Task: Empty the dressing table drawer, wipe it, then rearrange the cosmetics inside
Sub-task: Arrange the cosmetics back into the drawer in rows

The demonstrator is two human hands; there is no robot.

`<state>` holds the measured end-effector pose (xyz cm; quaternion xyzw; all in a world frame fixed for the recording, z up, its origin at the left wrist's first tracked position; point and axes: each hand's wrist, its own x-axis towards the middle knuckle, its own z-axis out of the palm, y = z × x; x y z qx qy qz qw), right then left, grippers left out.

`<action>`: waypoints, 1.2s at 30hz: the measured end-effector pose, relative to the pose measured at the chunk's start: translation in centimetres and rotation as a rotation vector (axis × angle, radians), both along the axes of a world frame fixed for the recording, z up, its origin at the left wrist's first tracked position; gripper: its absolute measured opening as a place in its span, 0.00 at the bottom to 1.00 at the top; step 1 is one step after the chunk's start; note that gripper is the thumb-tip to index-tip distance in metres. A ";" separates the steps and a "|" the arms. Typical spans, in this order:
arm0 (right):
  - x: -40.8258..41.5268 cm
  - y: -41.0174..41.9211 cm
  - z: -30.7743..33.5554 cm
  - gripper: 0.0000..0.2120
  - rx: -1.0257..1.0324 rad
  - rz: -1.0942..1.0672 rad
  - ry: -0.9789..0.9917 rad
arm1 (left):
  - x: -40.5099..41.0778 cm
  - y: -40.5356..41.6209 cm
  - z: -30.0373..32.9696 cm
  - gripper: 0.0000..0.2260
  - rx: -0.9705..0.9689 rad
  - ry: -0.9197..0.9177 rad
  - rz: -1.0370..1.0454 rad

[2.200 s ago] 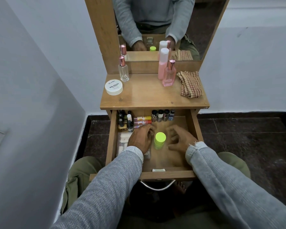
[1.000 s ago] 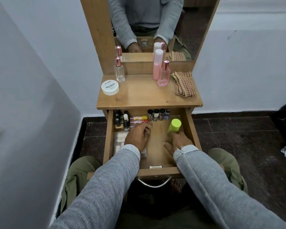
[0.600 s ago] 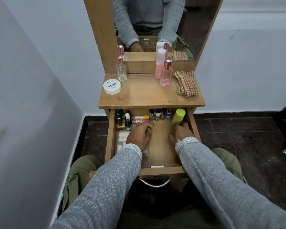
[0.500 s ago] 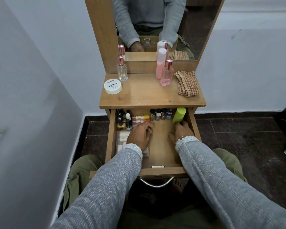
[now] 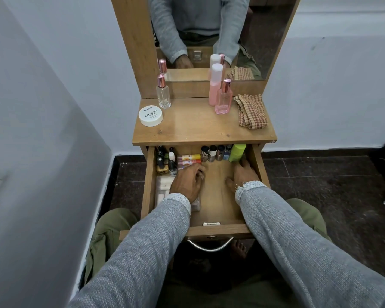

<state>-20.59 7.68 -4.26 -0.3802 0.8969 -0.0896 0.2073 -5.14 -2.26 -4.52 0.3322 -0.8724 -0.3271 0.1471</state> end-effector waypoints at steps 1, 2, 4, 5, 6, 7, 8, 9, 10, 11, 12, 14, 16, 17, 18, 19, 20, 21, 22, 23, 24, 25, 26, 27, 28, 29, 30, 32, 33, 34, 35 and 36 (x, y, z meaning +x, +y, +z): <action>0.0 0.0 0.0 0.37 0.001 -0.003 -0.001 | 0.0 0.0 0.1 0.12 0.001 0.000 -0.002; 0.0 -0.1 0.0 0.37 0.001 -0.002 0.000 | 0.0 0.0 0.1 0.12 0.000 0.000 -0.003; 0.0 0.0 0.0 0.37 0.003 0.003 -0.003 | 0.0 0.0 0.2 0.12 -0.004 0.005 -0.003; 0.0 0.0 0.0 0.36 0.003 0.004 -0.005 | 0.0 0.0 0.2 0.12 -0.004 0.007 -0.002; 0.0 0.0 0.0 0.36 0.003 0.005 -0.005 | 0.0 0.0 0.2 0.12 -0.003 0.008 0.000; 0.0 0.0 0.0 0.36 0.001 0.006 -0.002 | 0.0 0.0 0.1 0.12 -0.002 0.009 0.000; 0.0 0.0 0.0 0.35 -0.001 0.005 0.001 | 0.0 0.0 0.1 0.12 -0.001 0.009 0.000; 0.0 0.0 0.0 0.35 -0.003 0.004 0.001 | 0.0 0.0 0.0 0.12 -0.001 0.008 0.000; 0.1 0.0 0.1 0.36 -0.005 0.002 0.000 | 0.0 0.0 0.0 0.12 -0.003 0.005 0.001; 0.1 0.0 0.1 0.36 -0.005 0.002 -0.001 | 0.0 0.0 0.0 0.12 -0.003 0.005 0.001; 0.1 0.0 0.1 0.37 -0.005 0.002 0.000 | 0.0 0.0 0.0 0.11 -0.004 0.004 0.001; 0.1 0.0 0.2 0.36 -0.009 0.003 0.003 | 0.0 0.0 0.1 0.11 -0.006 0.001 -0.001; 0.3 0.1 0.3 0.35 -0.006 0.001 -0.004 | 0.1 0.0 0.1 0.12 -0.012 0.006 -0.005; 0.4 0.1 0.4 0.35 0.000 0.004 -0.010 | 0.1 0.0 0.0 0.12 -0.012 0.008 -0.006; 0.5 0.2 0.4 0.35 0.007 0.012 -0.014 | 0.1 0.0 0.0 0.12 -0.013 0.008 -0.006; 0.6 0.3 0.4 0.35 0.012 0.026 -0.016 | 0.0 0.0 0.0 0.11 -0.011 0.007 -0.006; 0.8 0.5 0.5 0.35 0.015 0.038 -0.017 | 0.0 0.0 0.0 0.11 -0.009 0.005 -0.005; 1.0 0.5 0.6 0.36 0.020 0.045 -0.021 | 0.0 0.0 0.0 0.11 -0.005 0.005 -0.004; 1.1 0.5 0.7 0.36 0.028 0.046 -0.026 | 0.0 -0.1 0.0 0.11 -0.001 0.005 -0.003; 1.2 0.5 0.8 0.36 0.039 0.042 -0.026 | 0.0 -0.1 -0.1 0.11 0.001 0.007 -0.004; 1.3 0.5 0.9 0.36 0.049 0.038 -0.023 | 0.0 -0.1 0.0 0.11 0.001 0.009 -0.004; 1.3 0.4 0.9 0.35 0.062 0.032 -0.023 | 0.0 0.0 0.0 0.11 0.002 0.011 -0.004; 1.3 0.4 0.9 0.35 0.072 0.028 -0.021 | 0.0 0.0 -0.1 0.11 0.005 0.012 -0.003; 1.3 0.4 1.0 0.34 0.079 0.029 -0.018 | 0.0 0.0 -0.1 0.11 0.009 0.012 -0.003; 1.3 0.4 1.1 0.34 0.083 0.034 -0.015 | 0.0 0.0 0.0 0.11 0.011 0.012 -0.004; 1.3 0.4 1.1 0.33 0.088 0.041 -0.015 | 0.0 0.0 0.0 0.11 0.011 0.013 -0.005; 1.2 0.3 1.0 0.33 0.088 0.052 -0.016 | 0.0 0.0 0.0 0.11 0.011 0.013 -0.005; 1.3 0.4 1.1 0.34 0.078 0.061 -0.015 | 0.1 0.0 0.0 0.12 0.013 0.013 -0.003; 1.3 0.4 1.2 0.34 0.073 0.060 -0.009 | 0.1 0.0 0.1 0.12 0.016 0.012 -0.002; 1.4 0.4 1.2 0.35 0.072 0.059 -0.001 | 0.1 0.0 0.1 0.12 0.019 0.014 -0.002; 1.5 0.4 1.2 0.35 0.069 0.050 0.007 | 0.1 0.1 0.1 0.12 0.020 0.018 -0.004; 1.4 0.4 1.1 0.34 0.069 0.047 0.024 | 0.1 0.1 0.2 0.12 0.021 0.021 -0.006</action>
